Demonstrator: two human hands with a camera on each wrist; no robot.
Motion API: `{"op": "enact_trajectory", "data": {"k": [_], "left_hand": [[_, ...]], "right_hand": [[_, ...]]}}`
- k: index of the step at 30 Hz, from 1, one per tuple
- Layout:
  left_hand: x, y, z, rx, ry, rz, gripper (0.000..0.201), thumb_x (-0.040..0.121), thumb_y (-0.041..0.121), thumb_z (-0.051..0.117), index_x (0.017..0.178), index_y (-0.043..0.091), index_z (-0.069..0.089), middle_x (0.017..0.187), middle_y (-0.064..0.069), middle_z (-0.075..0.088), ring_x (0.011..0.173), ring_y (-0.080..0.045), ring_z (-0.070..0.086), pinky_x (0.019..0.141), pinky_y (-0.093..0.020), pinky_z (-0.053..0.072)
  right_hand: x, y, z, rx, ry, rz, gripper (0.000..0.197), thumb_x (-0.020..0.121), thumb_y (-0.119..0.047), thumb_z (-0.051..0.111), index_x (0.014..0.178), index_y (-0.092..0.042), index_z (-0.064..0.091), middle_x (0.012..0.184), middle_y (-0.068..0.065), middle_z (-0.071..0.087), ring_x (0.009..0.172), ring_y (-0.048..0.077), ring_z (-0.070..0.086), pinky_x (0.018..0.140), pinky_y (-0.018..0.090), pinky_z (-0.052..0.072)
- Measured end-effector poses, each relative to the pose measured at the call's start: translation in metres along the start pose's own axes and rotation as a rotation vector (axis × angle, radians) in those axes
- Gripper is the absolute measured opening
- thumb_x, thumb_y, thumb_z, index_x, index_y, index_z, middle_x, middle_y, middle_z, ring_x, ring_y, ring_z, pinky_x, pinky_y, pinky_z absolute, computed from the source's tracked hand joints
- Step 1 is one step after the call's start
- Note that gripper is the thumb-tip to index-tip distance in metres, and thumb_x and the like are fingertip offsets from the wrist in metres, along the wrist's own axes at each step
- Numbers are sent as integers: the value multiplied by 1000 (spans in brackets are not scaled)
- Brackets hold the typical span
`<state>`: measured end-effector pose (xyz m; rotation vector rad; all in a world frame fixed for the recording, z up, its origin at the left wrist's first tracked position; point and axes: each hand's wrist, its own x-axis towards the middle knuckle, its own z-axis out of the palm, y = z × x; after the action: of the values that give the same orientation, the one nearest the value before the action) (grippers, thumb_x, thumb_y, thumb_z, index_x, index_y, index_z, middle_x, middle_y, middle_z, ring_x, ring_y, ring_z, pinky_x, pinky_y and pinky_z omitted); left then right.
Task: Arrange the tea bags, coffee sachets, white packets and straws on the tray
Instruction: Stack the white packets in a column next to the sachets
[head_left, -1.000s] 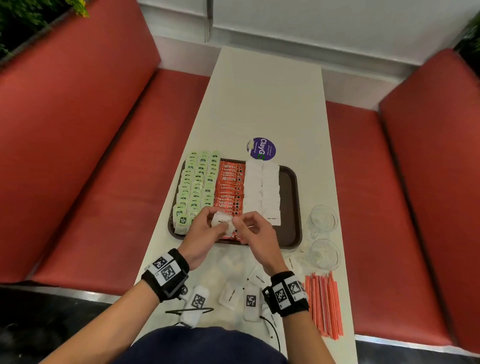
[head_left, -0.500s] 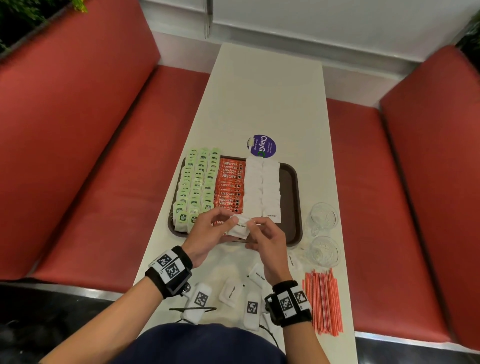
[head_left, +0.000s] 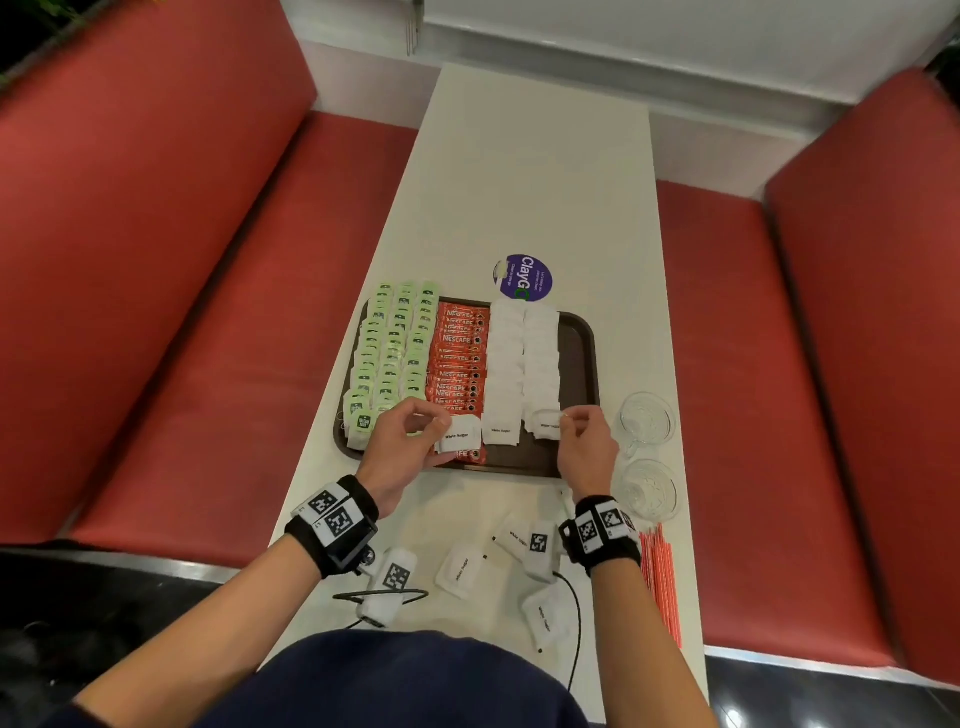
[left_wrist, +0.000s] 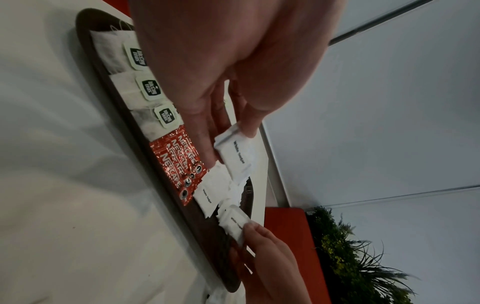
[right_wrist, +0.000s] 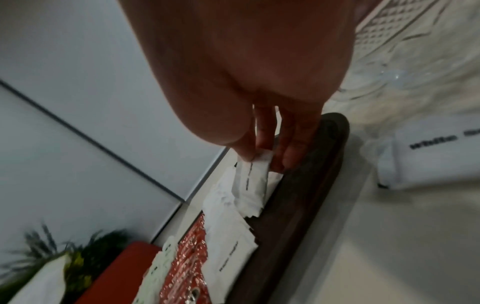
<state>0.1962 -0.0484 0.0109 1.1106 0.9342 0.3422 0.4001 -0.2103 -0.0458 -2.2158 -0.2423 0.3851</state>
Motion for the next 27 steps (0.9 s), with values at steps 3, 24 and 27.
{"op": "enact_trajectory", "data": {"k": [3, 24, 27], "left_hand": [[5, -2, -1, 51, 9, 16, 6, 102, 10, 71, 106, 6, 71, 116, -17, 75, 112, -30, 74, 89, -39, 65], [40, 5, 30, 488, -93, 178, 11, 96, 13, 80, 100, 23, 79, 93, 5, 81, 90, -10, 75, 87, -29, 60], [40, 2, 31, 591, -120, 258, 11, 98, 18, 79, 106, 25, 78, 99, 11, 79, 92, 0, 72, 86, -19, 57]], "right_hand": [[8, 2, 11, -108, -60, -23, 6, 109, -16, 57, 109, -15, 63, 90, -6, 66, 98, 27, 66, 86, 39, 50], [-46, -35, -6, 219, -293, -111, 30, 91, -27, 88, 109, -28, 63, 95, -6, 79, 89, 4, 74, 78, 14, 56], [-45, -22, -3, 207, -216, -77, 27, 92, -22, 87, 104, -28, 63, 93, -4, 78, 89, 3, 74, 82, 17, 58]]}}
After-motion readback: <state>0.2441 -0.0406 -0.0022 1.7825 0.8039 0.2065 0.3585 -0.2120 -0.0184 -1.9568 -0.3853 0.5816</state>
